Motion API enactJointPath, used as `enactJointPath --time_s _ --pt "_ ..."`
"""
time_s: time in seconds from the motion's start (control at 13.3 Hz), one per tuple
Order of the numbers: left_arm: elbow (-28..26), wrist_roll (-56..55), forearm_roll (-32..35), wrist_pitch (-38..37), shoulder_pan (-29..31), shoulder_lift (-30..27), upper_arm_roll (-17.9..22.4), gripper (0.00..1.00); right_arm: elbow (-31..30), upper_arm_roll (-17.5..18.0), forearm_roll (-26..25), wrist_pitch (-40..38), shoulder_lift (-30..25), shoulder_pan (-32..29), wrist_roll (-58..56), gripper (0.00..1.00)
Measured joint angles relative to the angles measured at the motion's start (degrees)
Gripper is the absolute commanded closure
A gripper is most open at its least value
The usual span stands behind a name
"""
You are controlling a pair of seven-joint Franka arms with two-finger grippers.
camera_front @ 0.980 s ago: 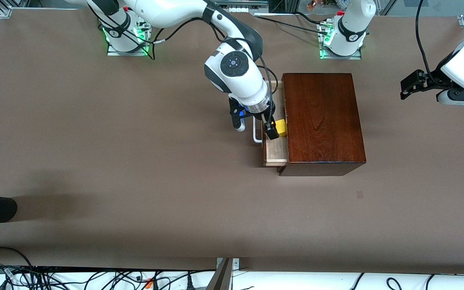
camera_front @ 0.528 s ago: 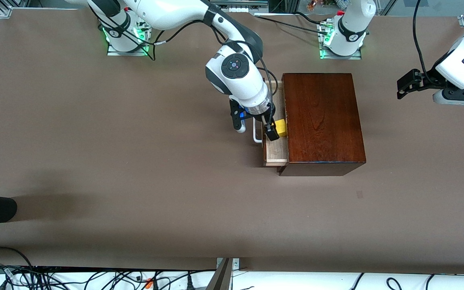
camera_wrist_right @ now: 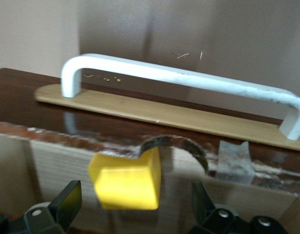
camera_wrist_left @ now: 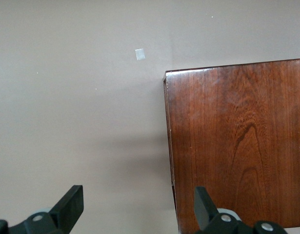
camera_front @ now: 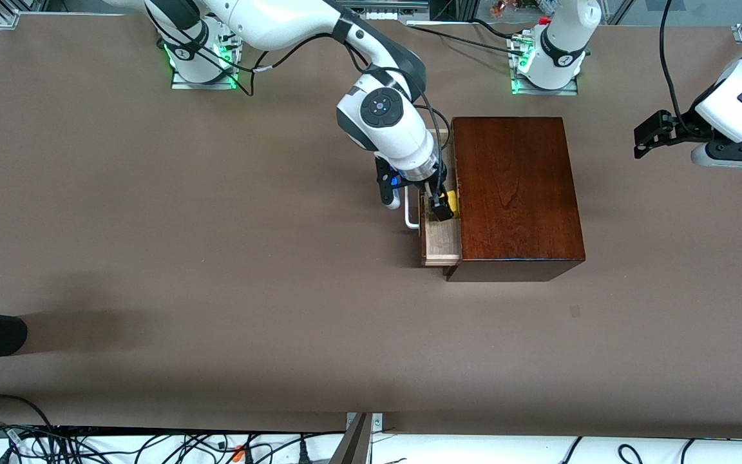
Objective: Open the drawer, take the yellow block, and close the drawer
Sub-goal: 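Lower the right gripper and grasp the yellow cube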
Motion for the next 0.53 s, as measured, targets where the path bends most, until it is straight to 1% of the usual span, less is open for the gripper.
enactJointPath --time_s 0.23,0.3,0.38,0.45,0.53 --pt "0.12 0.0 0.0 0.0 -0.06 -0.01 -0.91 0.0 0.01 -0.01 0.0 2.09 1.23 0.22 0.05 0.0" --pt "0.13 0.0 0.0 0.0 -0.07 -0.01 -0.96 0.0 0.01 -0.01 0.0 2.36 1.46 0.22 0.05 0.25" --pt "0.21 0.0 0.0 0.0 -0.07 -0.02 -0.96 0.0 0.01 -0.01 0.0 2.43 1.55 0.22 0.05 0.56" --pt "0.4 0.0 0.0 0.01 -0.05 -0.03 -0.96 0.0 0.01 -0.02 0.0 2.44 1.56 0.22 0.05 0.67" --pt "0.59 0.0 0.0 0.01 0.01 -0.03 -0.94 0.0 0.01 -0.03 0.0 2.45 1.56 0.22 0.04 0.74"
